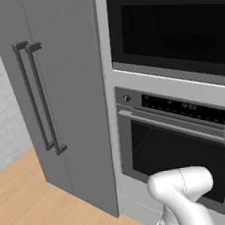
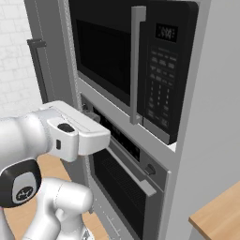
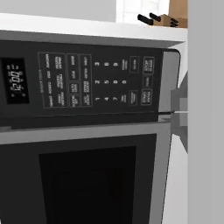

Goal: Pick the carrot from the sink and place it in the bowl. Then pick the bowl and place it in the microwave. Then close the microwave door and press the start button.

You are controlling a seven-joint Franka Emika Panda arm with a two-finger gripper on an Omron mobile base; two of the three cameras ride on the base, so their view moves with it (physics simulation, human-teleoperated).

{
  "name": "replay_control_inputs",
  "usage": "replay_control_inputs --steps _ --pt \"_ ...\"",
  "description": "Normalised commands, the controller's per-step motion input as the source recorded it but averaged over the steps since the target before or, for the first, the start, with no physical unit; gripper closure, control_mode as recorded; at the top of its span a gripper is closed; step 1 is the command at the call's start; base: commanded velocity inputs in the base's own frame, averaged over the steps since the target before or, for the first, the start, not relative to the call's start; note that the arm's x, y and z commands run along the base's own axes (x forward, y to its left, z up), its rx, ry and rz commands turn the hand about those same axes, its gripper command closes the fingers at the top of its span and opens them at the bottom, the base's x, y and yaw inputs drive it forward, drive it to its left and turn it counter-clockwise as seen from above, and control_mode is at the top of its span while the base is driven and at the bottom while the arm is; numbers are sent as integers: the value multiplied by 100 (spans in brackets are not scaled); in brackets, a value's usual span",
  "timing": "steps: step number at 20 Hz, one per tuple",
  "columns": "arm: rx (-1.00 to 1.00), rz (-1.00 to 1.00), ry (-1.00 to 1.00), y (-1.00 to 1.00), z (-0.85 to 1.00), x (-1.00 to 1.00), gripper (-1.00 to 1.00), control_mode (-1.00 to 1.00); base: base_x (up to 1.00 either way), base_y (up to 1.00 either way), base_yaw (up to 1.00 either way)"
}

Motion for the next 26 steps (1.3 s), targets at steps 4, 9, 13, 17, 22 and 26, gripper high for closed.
replay_control_inputs --steps 4,9,13,17,22,26 --pt "0 -4 0 -9 -14 27 100 -100 0 0 0" --pt "1 -1 0 -34 -1 15 100 -100 0 0 0" --pt "1 0 0 -36 -1 11 100 -100 0 0 0" --pt "0 0 0 -16 -11 13 100 -100 0 0 0" --pt "0 0 0 -7 -19 13 100 -100 0 0 0" --pt "0 0 0 -8 -16 23 100 -100 0 0 0"
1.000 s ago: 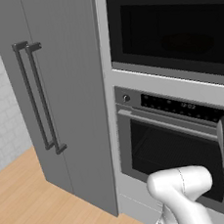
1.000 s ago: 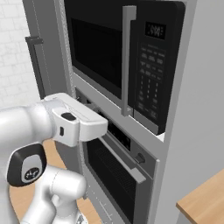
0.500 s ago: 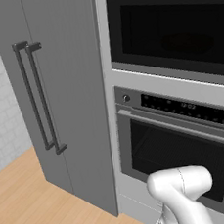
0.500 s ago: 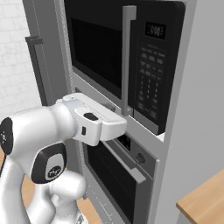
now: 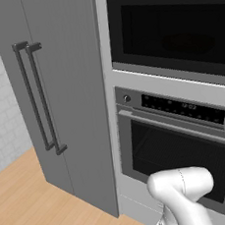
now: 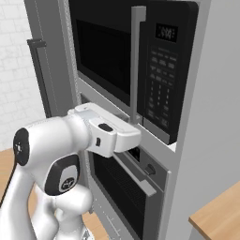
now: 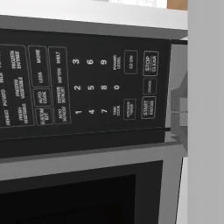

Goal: Pick the carrot from the sink and place it in the bowl. Then pick the bowl and place it in the microwave. Then close the microwave door and press the start button.

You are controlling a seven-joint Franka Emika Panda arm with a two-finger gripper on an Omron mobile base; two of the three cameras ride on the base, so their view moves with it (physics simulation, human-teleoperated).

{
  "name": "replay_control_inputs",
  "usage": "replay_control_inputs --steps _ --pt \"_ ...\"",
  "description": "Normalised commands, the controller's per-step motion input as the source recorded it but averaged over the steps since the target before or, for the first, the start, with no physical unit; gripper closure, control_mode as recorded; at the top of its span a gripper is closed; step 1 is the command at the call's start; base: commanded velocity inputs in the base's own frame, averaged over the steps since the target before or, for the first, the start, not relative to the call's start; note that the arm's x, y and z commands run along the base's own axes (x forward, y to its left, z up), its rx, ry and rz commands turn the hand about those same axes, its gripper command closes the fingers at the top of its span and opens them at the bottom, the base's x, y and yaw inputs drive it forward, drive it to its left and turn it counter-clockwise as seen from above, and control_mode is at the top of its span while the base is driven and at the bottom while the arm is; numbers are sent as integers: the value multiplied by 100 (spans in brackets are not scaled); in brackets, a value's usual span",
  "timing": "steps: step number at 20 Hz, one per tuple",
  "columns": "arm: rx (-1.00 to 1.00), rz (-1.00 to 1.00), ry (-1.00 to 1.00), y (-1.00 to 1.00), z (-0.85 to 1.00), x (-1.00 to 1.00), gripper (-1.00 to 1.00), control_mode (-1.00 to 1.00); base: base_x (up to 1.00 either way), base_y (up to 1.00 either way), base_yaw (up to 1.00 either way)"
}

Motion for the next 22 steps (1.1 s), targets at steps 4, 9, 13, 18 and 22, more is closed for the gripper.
replay_control_inputs --steps 4,9,13,18,22 --pt "0 0 0 -21 -4 22 100 -100 0 0 0" --pt "0 0 0 -31 -1 18 100 -100 0 0 0" --pt "0 0 0 -2 -9 22 100 -100 0 0 0" --pt "0 0 0 -2 -4 27 100 -100 0 0 0" --pt "0 0 0 -16 -2 35 100 -100 0 0 0"
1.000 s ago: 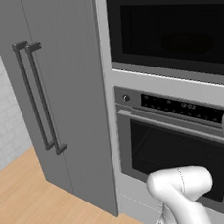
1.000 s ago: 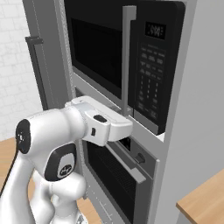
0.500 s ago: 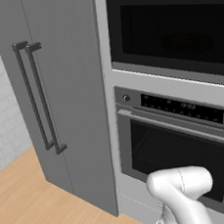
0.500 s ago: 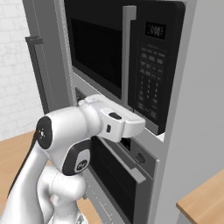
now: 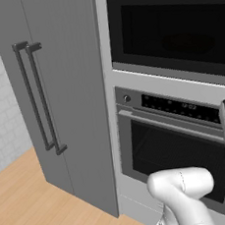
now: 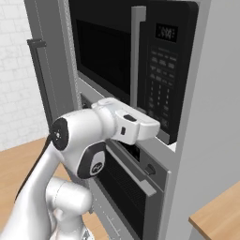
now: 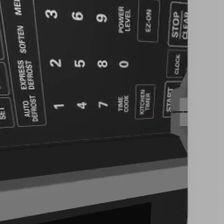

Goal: Pick the carrot from the sink and place it in the bowl. Then pick the bowl and place it in the microwave. Then close the microwave door and press the start button.

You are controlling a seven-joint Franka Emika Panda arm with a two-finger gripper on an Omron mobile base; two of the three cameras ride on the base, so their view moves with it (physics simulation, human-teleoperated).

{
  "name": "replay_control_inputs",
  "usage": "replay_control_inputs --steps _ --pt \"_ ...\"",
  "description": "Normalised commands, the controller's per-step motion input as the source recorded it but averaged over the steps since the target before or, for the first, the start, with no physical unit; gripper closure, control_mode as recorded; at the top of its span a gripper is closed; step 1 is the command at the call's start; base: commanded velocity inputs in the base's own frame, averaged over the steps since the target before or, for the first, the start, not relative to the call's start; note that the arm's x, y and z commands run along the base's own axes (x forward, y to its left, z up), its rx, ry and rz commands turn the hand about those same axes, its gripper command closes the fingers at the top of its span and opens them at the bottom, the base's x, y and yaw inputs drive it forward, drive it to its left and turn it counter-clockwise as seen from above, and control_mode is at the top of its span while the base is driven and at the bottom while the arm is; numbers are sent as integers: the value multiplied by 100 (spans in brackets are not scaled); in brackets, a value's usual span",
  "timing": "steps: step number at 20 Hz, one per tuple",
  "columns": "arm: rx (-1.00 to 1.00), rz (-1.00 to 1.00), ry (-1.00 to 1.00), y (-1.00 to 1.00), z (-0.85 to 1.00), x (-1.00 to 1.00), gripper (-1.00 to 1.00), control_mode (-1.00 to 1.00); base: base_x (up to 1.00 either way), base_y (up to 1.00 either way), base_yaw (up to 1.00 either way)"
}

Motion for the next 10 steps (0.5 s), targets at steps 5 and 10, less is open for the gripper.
replay_control_inputs --steps 5,10 --pt "0 1 0 -29 -17 35 100 -100 0 0 0" --pt "0 11 0 -44 -45 41 100 -100 0 0 0"
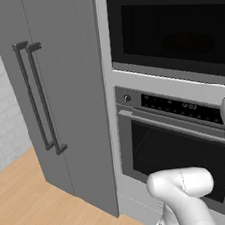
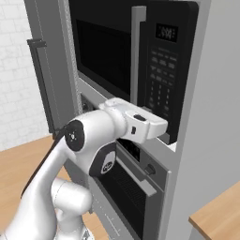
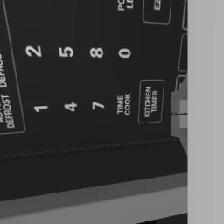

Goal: Pick the carrot from the sink and place it in the bowl. Then pick the bowl and place it in the microwave. Then close the microwave door and press the start button.

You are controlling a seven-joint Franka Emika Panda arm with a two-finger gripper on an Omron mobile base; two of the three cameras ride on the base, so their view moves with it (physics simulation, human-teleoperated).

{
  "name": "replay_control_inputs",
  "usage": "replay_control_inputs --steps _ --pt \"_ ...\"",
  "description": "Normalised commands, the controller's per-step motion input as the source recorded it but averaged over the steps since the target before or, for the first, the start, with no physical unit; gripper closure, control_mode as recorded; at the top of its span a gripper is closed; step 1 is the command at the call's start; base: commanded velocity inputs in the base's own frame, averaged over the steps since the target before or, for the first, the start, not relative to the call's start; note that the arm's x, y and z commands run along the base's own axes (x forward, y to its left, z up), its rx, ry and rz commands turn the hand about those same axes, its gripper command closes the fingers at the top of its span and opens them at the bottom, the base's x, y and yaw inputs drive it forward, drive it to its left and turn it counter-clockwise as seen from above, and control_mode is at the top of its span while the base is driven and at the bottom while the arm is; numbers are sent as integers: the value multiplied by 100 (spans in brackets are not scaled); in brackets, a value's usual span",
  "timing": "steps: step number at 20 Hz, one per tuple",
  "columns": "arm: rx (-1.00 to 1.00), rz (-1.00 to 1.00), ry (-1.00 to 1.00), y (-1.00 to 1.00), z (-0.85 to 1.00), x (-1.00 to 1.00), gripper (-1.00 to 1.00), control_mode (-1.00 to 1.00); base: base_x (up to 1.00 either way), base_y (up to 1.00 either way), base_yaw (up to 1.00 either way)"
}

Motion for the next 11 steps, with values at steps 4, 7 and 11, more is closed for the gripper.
replay_control_inputs --steps 4,7,11 --pt "0 15 -5 -22 -64 41 100 -100 0 0 0" --pt "0 18 -15 -22 -66 48 100 -100 0 0 0" --pt "0 19 -26 -12 -69 29 100 -100 0 0 0"
